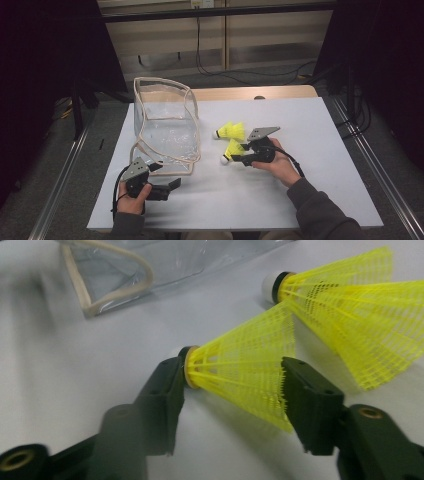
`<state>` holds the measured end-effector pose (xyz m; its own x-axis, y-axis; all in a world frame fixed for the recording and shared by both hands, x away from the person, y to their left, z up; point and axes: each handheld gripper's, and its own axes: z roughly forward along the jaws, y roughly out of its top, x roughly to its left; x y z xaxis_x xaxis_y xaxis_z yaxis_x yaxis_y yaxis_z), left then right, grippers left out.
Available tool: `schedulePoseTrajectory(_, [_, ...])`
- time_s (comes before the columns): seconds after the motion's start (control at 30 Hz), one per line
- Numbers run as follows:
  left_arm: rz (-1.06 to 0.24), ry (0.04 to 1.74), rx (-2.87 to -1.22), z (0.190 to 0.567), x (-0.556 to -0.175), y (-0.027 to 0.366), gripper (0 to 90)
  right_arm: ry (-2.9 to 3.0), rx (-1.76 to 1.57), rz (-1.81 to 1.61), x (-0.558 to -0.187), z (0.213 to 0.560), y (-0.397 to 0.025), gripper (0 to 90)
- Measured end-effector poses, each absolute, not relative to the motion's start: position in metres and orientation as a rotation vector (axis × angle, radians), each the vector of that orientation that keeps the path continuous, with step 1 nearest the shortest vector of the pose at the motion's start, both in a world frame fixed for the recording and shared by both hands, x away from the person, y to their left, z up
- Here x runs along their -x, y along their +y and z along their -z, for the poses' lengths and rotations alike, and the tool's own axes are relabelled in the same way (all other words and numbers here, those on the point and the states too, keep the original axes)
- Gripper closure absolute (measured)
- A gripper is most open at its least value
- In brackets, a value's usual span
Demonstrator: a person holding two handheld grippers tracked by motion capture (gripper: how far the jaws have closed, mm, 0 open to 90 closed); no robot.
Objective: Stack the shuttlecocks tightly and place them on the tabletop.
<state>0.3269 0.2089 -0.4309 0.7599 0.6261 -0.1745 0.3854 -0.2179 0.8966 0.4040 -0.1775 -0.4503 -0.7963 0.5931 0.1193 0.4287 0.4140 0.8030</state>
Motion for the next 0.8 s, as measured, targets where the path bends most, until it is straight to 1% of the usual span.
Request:
schedulePoseTrajectory(0.03, [-0.270,0.781,-1.841,0.4309,-0.3269,0.2090,3.8,2.482,-0.908,-1.327,-0.4040,0.4503,-0.1775,54.3])
schedulePoseTrajectory(0.07, [-0.270,0.782,-1.838,0.4308,-0.3268,0.2090,3.8,2.500,-0.909,-1.341,-0.4031,0.4513,-0.1775,60.0])
schedulePoseTrajectory(0.1, [-0.270,0.782,-1.838,0.4308,-0.3268,0.2090,3.8,2.500,-0.909,-1.341,-0.4031,0.4513,-0.1775,60.0])
schedulePoseTrajectory(0.13, [-0.272,0.780,-1.839,0.4307,-0.3269,0.2094,3.8,2.523,-0.900,-1.336,-0.4017,0.4508,-0.1786,67.2])
schedulePoseTrajectory(0.2, [-0.272,0.781,-1.839,0.4306,-0.3269,0.2095,3.8,2.538,-0.899,-1.348,-0.4005,0.4491,-0.1798,73.8])
schedulePoseTrajectory(0.23, [-0.273,0.782,-1.839,0.4305,-0.3269,0.2095,3.8,2.545,-0.894,-1.359,-0.3999,0.4478,-0.1807,76.1])
schedulePoseTrajectory(0.27, [-0.272,0.784,-1.835,0.4305,-0.3268,0.2093,3.8,2.545,-0.894,-1.359,-0.3999,0.4478,-0.1807,76.1])
schedulePoseTrajectory(0.33, [-0.274,0.782,-1.838,0.4305,-0.3267,0.2092,3.9,2.562,-0.891,-1.381,-0.3979,0.4451,-0.1826,80.8])
schedulePoseTrajectory(0.5, [-0.273,0.785,-1.835,0.4305,-0.3265,0.2088,3.8,2.586,-0.883,-1.388,-0.3951,0.4469,-0.1834,84.6])
schedulePoseTrajectory(0.77, [-0.275,0.783,-1.839,0.4305,-0.3266,0.2089,3.8,2.576,-0.894,-1.384,-0.3947,0.4508,-0.1809,80.6])
schedulePoseTrajectory(0.8, [-0.276,0.783,-1.839,0.4304,-0.3266,0.2090,3.8,2.578,-0.884,-1.376,-0.3946,0.4509,-0.1801,81.9])
